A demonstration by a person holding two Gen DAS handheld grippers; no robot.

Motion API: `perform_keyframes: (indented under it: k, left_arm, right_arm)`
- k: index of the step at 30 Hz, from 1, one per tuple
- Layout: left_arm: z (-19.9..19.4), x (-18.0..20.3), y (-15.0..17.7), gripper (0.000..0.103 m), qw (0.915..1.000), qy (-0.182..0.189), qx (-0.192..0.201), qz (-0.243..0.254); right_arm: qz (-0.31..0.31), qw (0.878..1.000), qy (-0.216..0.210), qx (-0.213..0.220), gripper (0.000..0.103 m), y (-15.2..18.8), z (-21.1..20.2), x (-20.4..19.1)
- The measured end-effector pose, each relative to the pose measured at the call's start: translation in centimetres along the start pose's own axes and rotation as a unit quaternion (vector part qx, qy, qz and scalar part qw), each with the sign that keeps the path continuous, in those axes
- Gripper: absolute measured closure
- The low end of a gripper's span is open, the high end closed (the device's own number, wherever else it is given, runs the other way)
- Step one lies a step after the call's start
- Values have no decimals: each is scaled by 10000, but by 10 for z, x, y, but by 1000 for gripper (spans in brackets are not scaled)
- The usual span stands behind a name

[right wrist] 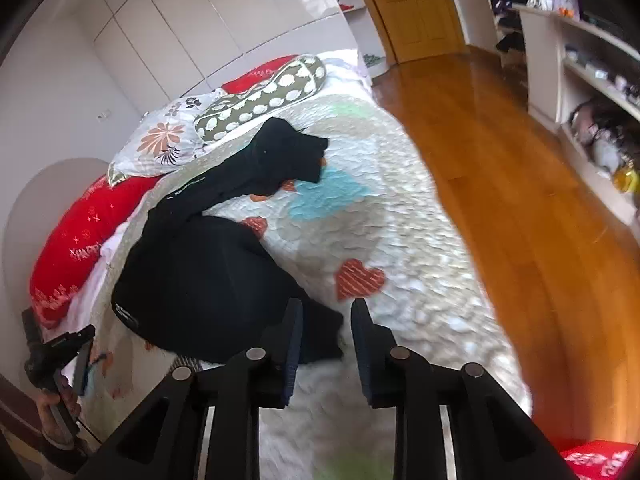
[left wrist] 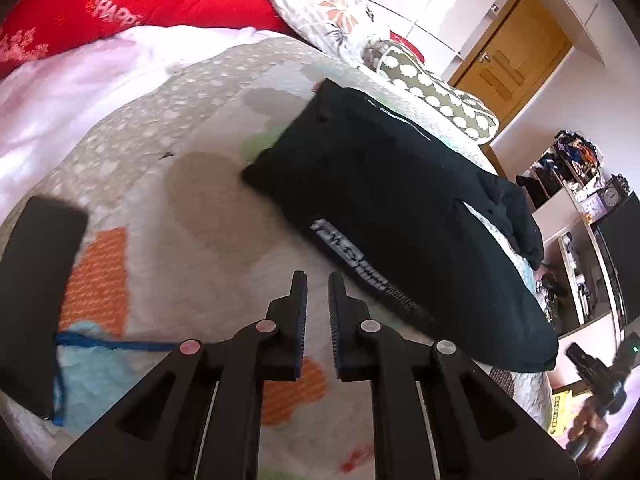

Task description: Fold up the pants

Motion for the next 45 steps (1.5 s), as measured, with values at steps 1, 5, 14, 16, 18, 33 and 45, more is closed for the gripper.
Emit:
perform_keyframes:
  k: [1, 5, 14, 16, 18, 33, 45]
  left_arm:
    - [6, 5, -1, 69, 10000, 62, -53, -7]
    - [26, 12, -9, 47, 9996, 149, -196, -130]
    - [38, 1, -26, 45, 9995, -41, -159, -280]
    - [40, -1, -29, 41, 9994, -26, -139, -321]
    - [44, -2, -30, 39, 9991, 1, -192, -375]
    - [74, 12, -45, 27, 9986, 215, -240, -420]
    - [23, 26, -26, 95, 9976, 642, -129, -238]
  right_arm:
    - [65, 9999, -63, -67, 77, -4, 9, 1]
    - [149, 9993, -10, -338, 77, -14, 57, 2]
    - [-1482, 9858, -520, -585, 76, 39, 45, -82]
    - [-982, 9922, -657, -395, 76, 30, 28, -59]
    - [-626, 9961, -604, -133, 76, 16, 19, -39]
    - [-707, 9957, -420, -421, 86, -2, 98, -43]
    - [-978, 9920, 421, 671, 94, -36, 25, -45]
Point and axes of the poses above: each gripper's, at about its wrist camera, not at the fingertips, and z roughly the way its jaws point, x to its right, y to its underside, the point moved 8 cm from there along z, roughly the way its jaws point, and after that the axes turned 7 degrees about -x, right-handed, at the moved point
